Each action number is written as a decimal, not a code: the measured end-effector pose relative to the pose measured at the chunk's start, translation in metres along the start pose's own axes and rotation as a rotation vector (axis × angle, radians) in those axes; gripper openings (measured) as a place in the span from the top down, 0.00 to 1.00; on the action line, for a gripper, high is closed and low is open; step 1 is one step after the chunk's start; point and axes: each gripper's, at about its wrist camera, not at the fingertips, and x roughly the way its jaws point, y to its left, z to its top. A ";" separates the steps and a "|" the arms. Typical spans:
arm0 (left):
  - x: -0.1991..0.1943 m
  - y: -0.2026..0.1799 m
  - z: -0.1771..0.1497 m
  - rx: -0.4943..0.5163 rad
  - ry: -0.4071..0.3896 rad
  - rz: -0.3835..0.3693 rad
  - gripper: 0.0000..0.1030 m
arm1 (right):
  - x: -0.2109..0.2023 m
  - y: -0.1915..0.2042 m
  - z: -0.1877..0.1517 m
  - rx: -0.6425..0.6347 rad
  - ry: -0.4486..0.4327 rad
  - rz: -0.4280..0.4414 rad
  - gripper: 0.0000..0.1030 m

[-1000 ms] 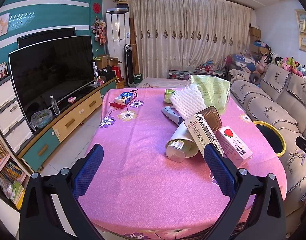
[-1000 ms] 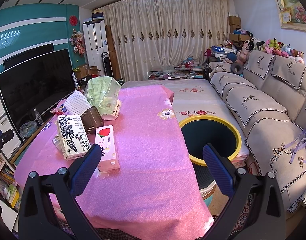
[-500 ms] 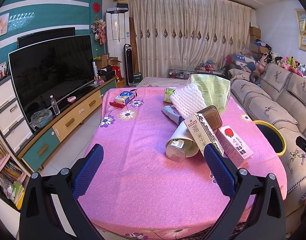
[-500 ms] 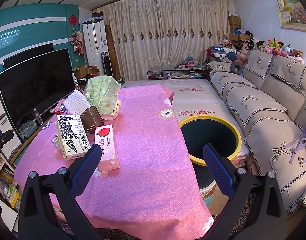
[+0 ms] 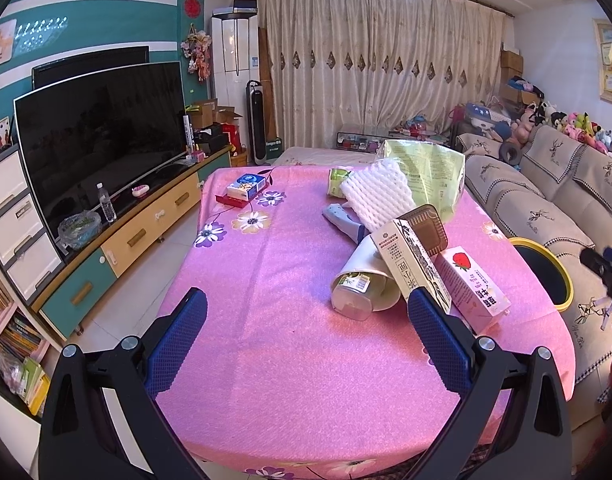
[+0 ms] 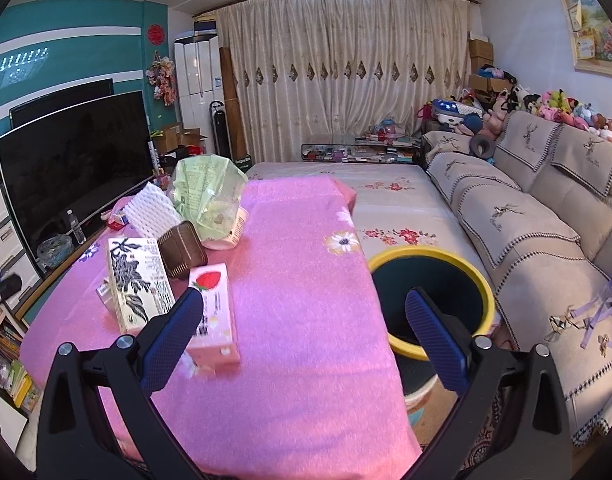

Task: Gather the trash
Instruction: 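Reach the right gripper to the pale green plastic bag and grasp it, then carry the green bag with the right gripper over the bin and release, then reach the left gripper to the patterned tea carton and grasp it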

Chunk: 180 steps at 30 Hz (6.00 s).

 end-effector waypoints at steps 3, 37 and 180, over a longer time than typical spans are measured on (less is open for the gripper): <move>0.006 0.000 -0.001 0.007 0.008 0.008 0.04 | 0.021 0.002 0.017 0.017 -0.010 0.048 0.06; 0.091 -0.011 0.012 0.048 0.041 -0.039 0.04 | 0.201 0.075 0.092 0.030 0.150 0.201 0.79; 0.137 -0.135 -0.007 0.222 0.170 -0.257 0.69 | 0.091 -0.157 -0.022 0.378 0.056 -0.225 0.50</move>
